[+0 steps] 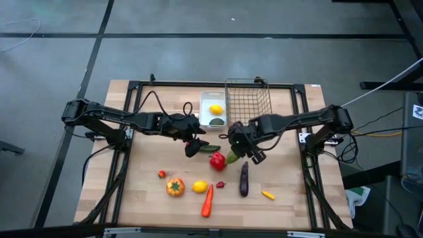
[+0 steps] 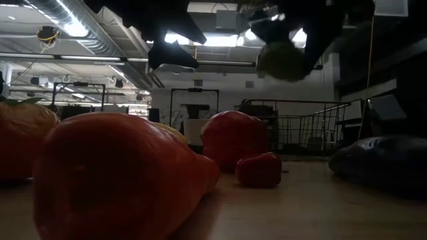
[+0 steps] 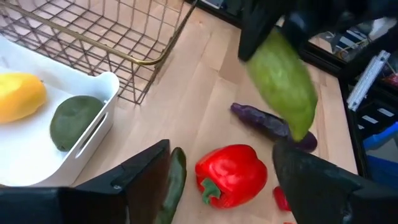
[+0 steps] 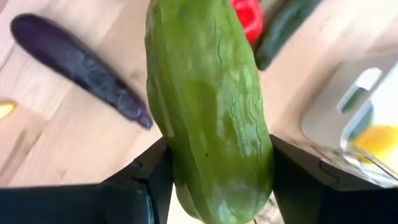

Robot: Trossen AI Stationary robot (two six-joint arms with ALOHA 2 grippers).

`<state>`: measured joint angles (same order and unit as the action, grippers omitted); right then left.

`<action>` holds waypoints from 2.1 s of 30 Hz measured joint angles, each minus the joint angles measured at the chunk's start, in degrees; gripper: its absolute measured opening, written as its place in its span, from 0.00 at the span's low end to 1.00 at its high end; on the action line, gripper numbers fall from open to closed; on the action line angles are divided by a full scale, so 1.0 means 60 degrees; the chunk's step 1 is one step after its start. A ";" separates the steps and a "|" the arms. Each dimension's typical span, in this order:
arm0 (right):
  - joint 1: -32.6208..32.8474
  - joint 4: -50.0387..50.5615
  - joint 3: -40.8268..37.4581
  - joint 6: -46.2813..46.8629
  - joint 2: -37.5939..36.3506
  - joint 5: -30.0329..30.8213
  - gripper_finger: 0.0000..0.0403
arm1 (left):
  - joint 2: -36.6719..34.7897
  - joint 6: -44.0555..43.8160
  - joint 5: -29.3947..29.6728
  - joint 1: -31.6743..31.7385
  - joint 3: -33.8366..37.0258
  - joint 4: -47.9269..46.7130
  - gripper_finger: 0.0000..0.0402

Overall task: Sort produce into baskets
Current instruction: Put the green cucumber into the gold wire basket

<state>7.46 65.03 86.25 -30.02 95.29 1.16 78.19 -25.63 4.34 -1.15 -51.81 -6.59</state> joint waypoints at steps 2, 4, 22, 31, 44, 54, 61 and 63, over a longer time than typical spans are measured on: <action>0.0000 0.0628 0.0385 0.0000 -0.0004 0.0323 0.52 | 0.0000 0.0015 0.0000 0.0000 0.0000 0.0004 0.69; -0.0021 0.1171 0.0614 0.0000 -0.0037 0.0671 0.52 | 0.0000 0.0058 0.0000 0.0000 0.0000 0.0000 0.69; -0.4309 0.0889 0.0668 0.0154 -0.0128 0.1008 0.52 | 0.0000 0.0260 0.0000 0.0000 0.0000 0.0044 0.69; -0.6976 0.0329 0.0664 -0.0213 0.0964 -0.0098 0.52 | 0.0000 0.0261 0.0000 0.0000 0.0000 0.0061 0.69; -0.7817 -0.0225 0.0661 -0.0333 0.3058 -0.0022 0.53 | 0.0000 0.0262 0.0000 0.0000 0.0000 0.0059 0.69; -0.7810 -0.0397 0.0661 -0.0025 0.3486 0.0537 0.53 | 0.0000 0.0262 0.0000 0.0000 0.0000 0.0058 0.69; -0.7807 -0.0363 0.0661 0.0007 0.3497 0.0558 0.53 | 0.0000 0.0262 0.0000 0.0000 0.0000 0.0058 0.69; -0.7807 -0.0363 0.0661 0.0011 0.3497 0.0558 0.53 | 0.0000 0.0262 0.0000 0.0002 0.0000 0.0058 0.69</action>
<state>-39.38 62.85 90.21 -29.95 116.27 4.51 78.19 -24.05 4.34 -1.13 -51.81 -6.24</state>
